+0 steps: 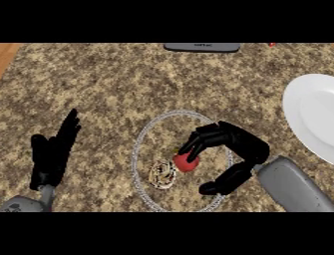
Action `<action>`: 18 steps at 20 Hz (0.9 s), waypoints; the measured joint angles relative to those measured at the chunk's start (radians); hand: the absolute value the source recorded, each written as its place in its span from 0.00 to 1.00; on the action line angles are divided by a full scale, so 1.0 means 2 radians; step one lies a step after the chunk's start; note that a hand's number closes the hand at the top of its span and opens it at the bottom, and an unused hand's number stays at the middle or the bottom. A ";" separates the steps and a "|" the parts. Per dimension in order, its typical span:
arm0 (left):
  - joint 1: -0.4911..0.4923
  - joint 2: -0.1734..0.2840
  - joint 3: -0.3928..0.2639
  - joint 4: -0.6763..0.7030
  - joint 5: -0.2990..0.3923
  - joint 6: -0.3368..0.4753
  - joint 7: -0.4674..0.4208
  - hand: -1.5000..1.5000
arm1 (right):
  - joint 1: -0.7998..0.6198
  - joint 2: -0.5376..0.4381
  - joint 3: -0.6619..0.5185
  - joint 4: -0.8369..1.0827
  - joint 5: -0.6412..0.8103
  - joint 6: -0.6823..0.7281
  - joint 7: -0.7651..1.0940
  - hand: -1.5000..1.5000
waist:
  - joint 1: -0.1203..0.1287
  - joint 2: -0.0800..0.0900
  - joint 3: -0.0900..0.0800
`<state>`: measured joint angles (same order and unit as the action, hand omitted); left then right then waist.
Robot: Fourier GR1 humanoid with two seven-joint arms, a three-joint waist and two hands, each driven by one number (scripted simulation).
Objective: Pick the bell pepper from the placemat and place it in the plate
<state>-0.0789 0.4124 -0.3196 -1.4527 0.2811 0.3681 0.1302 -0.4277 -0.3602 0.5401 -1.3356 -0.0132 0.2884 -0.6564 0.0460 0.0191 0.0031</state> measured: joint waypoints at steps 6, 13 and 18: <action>0.001 -0.013 -0.007 0.001 -0.014 0.016 0.014 0.50 | -0.052 -0.017 0.040 0.062 0.119 -0.019 -0.069 0.00 | -0.008 -0.006 -0.001; -0.010 -0.021 0.006 0.025 -0.016 0.013 0.013 0.50 | -0.111 -0.014 0.065 0.055 0.234 -0.058 -0.007 0.00 | -0.019 -0.009 -0.002; -0.003 -0.025 0.009 0.023 -0.023 0.014 0.012 0.50 | -0.136 -0.020 0.095 0.031 0.289 -0.011 0.065 0.00 | -0.021 -0.011 -0.002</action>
<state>-0.0856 0.3618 -0.3022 -1.4058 0.2360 0.3961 0.1548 -0.7007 -0.4008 0.7297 -1.2727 0.5646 0.2663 -0.5273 0.0046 -0.0031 -0.0008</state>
